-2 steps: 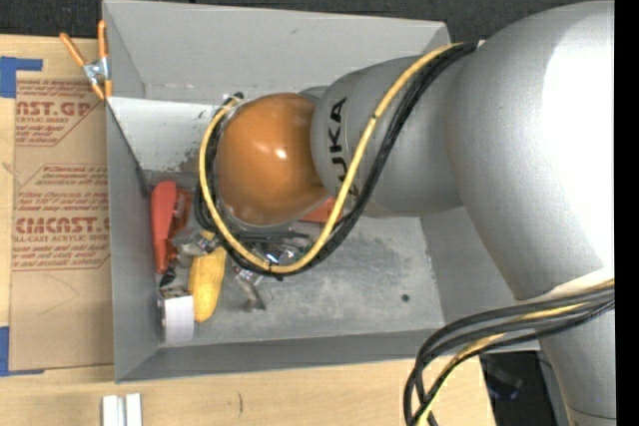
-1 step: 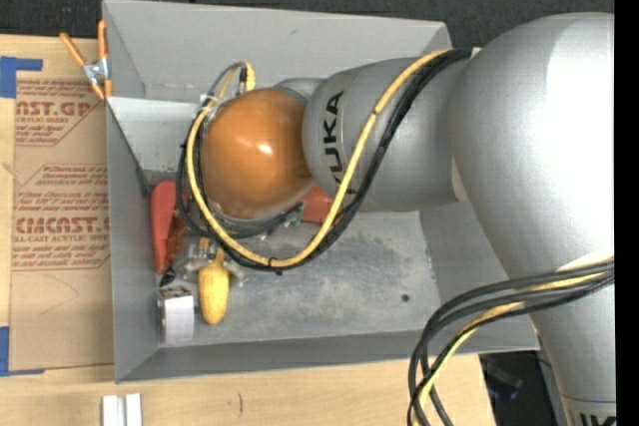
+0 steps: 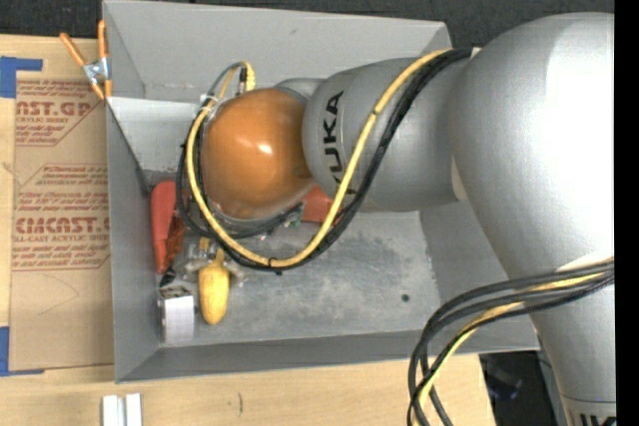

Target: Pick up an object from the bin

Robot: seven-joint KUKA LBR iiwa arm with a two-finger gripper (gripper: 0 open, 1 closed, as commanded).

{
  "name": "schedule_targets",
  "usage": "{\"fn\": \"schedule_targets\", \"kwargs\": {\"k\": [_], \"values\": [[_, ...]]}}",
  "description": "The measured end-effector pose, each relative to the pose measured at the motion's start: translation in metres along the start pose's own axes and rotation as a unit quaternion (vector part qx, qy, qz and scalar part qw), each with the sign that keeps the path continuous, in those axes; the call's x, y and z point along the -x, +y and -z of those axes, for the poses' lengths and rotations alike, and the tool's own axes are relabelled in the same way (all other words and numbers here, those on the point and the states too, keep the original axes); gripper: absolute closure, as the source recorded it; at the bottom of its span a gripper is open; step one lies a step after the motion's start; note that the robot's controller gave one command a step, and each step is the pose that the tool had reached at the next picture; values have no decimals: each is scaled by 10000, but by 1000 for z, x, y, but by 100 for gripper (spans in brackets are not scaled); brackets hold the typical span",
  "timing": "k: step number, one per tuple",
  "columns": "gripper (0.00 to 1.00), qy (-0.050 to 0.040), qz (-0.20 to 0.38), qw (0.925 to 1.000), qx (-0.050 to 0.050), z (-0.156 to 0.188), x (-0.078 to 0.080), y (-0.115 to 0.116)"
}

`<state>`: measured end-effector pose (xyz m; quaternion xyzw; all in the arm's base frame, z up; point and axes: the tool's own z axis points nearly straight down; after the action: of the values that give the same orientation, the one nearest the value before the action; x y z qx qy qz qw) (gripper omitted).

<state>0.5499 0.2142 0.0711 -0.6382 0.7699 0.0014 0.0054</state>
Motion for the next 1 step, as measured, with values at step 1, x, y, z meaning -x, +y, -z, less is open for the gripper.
{"fn": "schedule_targets", "kwargs": {"k": [1], "values": [[100, 10, 1, 10000, 19, 4, -1, 1]]}}
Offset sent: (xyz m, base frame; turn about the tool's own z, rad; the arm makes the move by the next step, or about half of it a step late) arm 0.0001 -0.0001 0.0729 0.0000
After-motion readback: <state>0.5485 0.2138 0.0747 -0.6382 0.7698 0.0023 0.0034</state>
